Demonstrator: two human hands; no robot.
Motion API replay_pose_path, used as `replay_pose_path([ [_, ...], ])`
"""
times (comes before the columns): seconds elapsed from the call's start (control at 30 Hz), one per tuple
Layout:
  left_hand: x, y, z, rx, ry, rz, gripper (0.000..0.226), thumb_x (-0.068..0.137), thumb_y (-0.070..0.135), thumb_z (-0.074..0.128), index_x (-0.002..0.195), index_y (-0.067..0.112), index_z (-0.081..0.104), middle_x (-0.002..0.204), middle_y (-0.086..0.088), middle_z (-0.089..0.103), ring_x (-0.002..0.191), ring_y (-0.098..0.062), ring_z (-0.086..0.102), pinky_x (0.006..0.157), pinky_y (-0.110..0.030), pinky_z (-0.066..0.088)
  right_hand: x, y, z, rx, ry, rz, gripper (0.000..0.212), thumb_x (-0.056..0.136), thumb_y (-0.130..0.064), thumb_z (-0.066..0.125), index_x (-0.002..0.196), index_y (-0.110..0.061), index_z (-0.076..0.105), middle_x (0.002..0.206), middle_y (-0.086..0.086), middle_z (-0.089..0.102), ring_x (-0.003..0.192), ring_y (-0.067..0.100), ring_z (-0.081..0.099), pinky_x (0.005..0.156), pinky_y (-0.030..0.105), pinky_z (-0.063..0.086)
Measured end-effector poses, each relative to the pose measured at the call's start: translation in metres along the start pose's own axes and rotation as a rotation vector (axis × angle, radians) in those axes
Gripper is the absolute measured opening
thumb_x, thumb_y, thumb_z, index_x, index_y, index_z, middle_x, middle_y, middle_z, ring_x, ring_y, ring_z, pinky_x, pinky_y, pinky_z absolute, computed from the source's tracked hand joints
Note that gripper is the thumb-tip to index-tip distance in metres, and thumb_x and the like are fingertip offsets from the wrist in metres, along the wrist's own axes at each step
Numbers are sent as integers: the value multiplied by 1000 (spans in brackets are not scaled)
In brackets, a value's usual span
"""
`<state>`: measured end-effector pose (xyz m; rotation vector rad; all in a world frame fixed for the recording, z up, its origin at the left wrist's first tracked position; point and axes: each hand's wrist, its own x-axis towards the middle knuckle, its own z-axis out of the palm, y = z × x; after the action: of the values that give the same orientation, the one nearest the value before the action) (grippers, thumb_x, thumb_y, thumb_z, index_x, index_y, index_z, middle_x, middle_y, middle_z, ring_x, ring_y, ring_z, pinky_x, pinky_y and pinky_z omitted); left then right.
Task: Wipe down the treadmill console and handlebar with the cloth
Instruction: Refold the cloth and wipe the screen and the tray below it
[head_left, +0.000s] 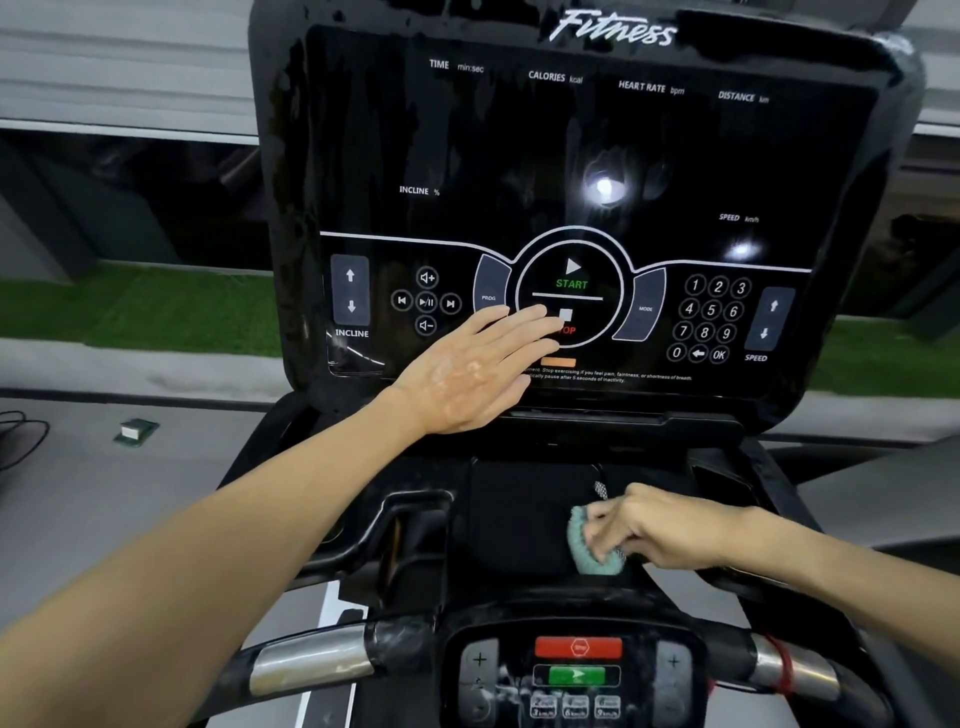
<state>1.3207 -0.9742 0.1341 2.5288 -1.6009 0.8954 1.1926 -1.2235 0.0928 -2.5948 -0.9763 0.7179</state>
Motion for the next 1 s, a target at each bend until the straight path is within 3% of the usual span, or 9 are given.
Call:
replay_pose_path([
  [0.1,0,0,0,29,5,-2,46,99,28,43,139,6,48,154,-10,40,144,-26,34,118,-42,25,-7,9,14,-125,39,22,37,78,14,47,79,-22,56,85,-13,54,86,9,53,94,28,46],
  [0.2,0,1,-1,34,-6,1,47,99,29,42,140,7,47,154,-10,38,144,-25,33,118,-41,23,0,13,17,-288,232,147,40,88,-5,32,105,-11,68,112,8,63,105,25,55,93,39,45],
  [0.3,0,1,-2,36,-17,1,47,99,28,40,140,6,48,154,-10,39,145,-25,33,118,-42,24,10,10,13,-301,329,182,34,74,0,34,92,-15,58,93,1,57,86,23,55,74,31,48],
  [0.4,1,2,-2,33,-26,5,46,99,28,40,139,6,48,154,-10,39,144,-26,33,118,-42,25,8,5,19,-192,407,216,21,85,-12,50,106,-11,54,105,0,53,98,19,51,79,25,42],
  [0.5,1,1,-2,26,-23,11,46,99,27,41,139,5,49,154,-10,40,144,-26,33,117,-43,27,5,7,23,-158,414,208,29,92,-31,56,113,-12,50,112,-5,48,103,13,45,80,22,44],
  [0.6,0,2,-3,24,-24,19,46,98,27,42,139,5,49,154,-10,39,144,-26,34,116,-44,29,11,9,27,-154,451,193,11,91,-10,55,102,-9,52,101,1,54,92,21,52,73,34,50],
  [0.67,1,2,-3,28,-34,18,46,98,27,41,139,6,49,154,-10,39,144,-25,33,116,-44,29,10,5,27,-115,501,217,11,90,-2,51,97,-11,49,92,1,53,82,22,53,69,38,49],
  [0.87,6,9,-14,-3,9,1,45,98,26,41,138,6,51,153,-10,41,144,-25,35,117,-43,29,-41,-8,6,254,785,325,19,87,-3,62,97,-18,57,87,2,66,74,16,62,68,31,51],
  [1.0,28,33,-28,-145,93,-9,43,98,22,45,135,3,54,144,-11,51,137,-25,44,115,-43,33,-74,-17,-21,1019,1029,319,23,89,6,59,93,-16,61,84,6,69,75,16,64,70,27,51],
])
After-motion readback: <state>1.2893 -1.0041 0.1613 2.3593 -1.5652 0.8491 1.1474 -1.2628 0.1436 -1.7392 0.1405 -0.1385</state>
